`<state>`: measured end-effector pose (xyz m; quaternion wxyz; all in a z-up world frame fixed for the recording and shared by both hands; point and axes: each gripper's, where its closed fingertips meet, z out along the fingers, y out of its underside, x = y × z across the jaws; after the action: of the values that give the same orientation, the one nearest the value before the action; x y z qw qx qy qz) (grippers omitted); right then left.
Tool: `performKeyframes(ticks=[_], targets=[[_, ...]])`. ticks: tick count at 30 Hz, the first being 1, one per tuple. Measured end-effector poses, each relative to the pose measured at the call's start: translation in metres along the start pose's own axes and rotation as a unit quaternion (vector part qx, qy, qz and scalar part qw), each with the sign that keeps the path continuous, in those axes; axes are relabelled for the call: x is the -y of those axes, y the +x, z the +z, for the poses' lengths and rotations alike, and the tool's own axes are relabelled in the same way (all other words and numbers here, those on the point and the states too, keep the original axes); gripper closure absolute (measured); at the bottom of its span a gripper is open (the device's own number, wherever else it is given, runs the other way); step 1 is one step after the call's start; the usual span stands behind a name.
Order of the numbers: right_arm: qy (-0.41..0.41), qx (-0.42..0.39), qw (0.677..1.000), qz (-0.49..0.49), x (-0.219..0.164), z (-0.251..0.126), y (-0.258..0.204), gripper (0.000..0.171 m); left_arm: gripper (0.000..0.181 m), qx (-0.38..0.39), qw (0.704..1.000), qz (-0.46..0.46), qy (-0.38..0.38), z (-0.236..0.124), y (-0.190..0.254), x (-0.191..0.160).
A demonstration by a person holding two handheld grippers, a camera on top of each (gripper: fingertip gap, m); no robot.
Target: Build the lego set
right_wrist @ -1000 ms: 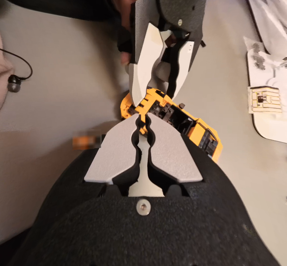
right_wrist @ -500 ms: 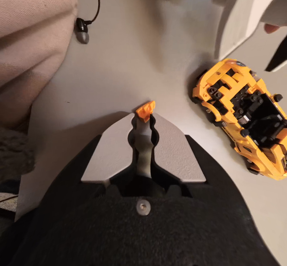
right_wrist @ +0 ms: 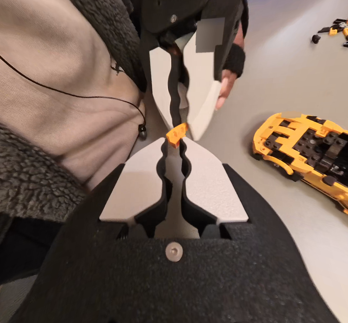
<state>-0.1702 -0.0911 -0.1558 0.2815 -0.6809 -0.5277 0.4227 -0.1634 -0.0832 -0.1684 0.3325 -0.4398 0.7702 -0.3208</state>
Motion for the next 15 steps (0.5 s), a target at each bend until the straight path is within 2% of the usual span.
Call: performKeyframes(ticks=[4, 7, 9, 11, 15], targets=[[0.016, -0.005, 1.0, 0.01, 0.002, -0.003, 0.003, 0.161, 0.176, -0.009, 0.999, -0.05, 0.006, -0.003, 0.001, 0.0], [0.028, -0.049, 0.998, 0.007, 0.004, -0.004, 0.015, 0.16, 0.176, -0.035, 0.984, -0.176, 0.021, -0.003, -0.002, -0.006], [0.035, -0.11, 0.993, -0.015, 0.008, -0.007, 0.028, 0.156, 0.177, -0.077, 0.948, -0.303, 0.056, -0.006, -0.007, -0.007], [0.024, -0.181, 0.981, -0.059, 0.011, -0.009, 0.04, 0.154, 0.177, -0.122, 0.895, -0.417, 0.099, -0.011, -0.016, -0.007], [-0.006, -0.287, 0.942, -0.171, 0.02, -0.006, 0.05, 0.153, 0.177, -0.187, 0.812, -0.532, 0.149, -0.016, -0.025, -0.007]])
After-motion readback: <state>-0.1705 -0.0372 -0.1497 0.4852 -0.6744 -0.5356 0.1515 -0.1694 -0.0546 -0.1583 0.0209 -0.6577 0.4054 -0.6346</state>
